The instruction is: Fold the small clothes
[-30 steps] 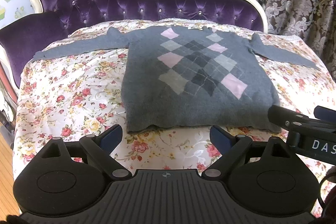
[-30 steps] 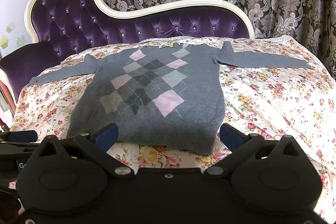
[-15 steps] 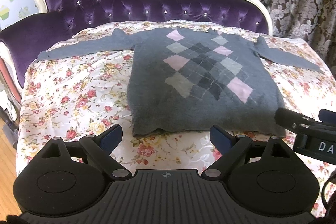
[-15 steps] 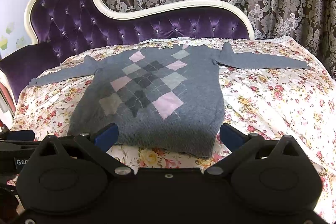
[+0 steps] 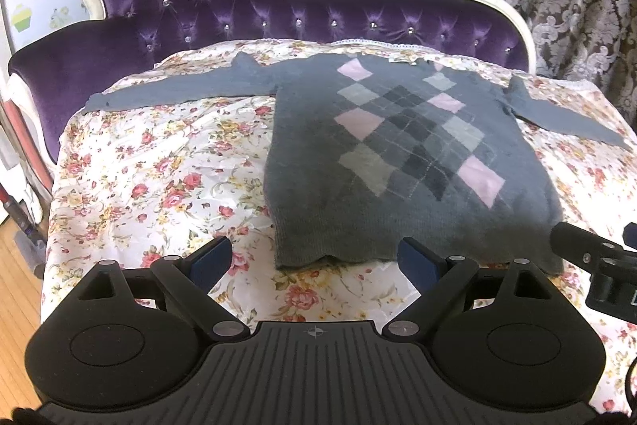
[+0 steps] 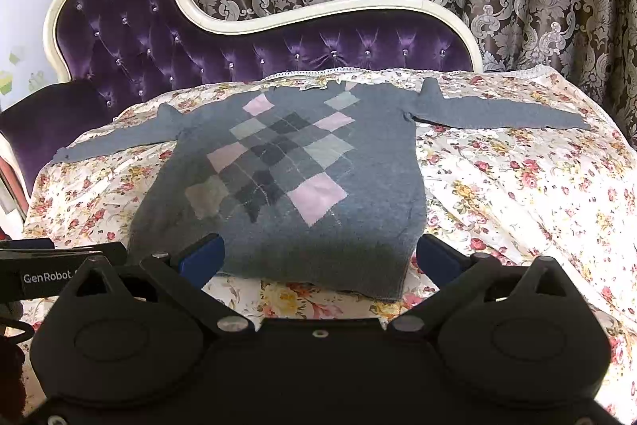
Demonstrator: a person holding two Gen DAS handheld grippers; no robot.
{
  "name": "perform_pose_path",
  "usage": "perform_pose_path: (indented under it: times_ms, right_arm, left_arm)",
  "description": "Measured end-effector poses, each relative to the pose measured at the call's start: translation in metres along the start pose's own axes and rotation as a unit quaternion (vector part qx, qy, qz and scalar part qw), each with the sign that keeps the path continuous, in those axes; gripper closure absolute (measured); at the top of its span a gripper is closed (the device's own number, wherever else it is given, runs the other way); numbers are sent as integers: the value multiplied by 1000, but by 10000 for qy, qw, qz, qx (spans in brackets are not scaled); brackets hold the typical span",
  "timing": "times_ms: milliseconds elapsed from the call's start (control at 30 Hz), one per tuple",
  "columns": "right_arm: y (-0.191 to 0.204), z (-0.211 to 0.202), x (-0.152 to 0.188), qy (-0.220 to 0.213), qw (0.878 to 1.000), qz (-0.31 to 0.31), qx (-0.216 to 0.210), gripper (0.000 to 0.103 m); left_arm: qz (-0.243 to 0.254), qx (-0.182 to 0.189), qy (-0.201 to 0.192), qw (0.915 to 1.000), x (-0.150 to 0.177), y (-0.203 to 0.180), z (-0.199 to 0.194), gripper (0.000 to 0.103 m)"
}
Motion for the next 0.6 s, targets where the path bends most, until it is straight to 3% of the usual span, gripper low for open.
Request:
perform_pose_path:
  times_ms: [600]
  right_arm:
    - [1,7,5,108,9999,75,-38,1]
  left_arm:
    - [12,7,123,9999,2,1,9,12]
Point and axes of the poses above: each gripper's, at about its wrist camera, not at the fingertips, and z roughly the way its jaws point, y to its left, x to its underside, the point moved 7 cm from there along z, roughly the way its jaws point, and after that the axes turned 8 degrees about y, right-handed, at the moved point
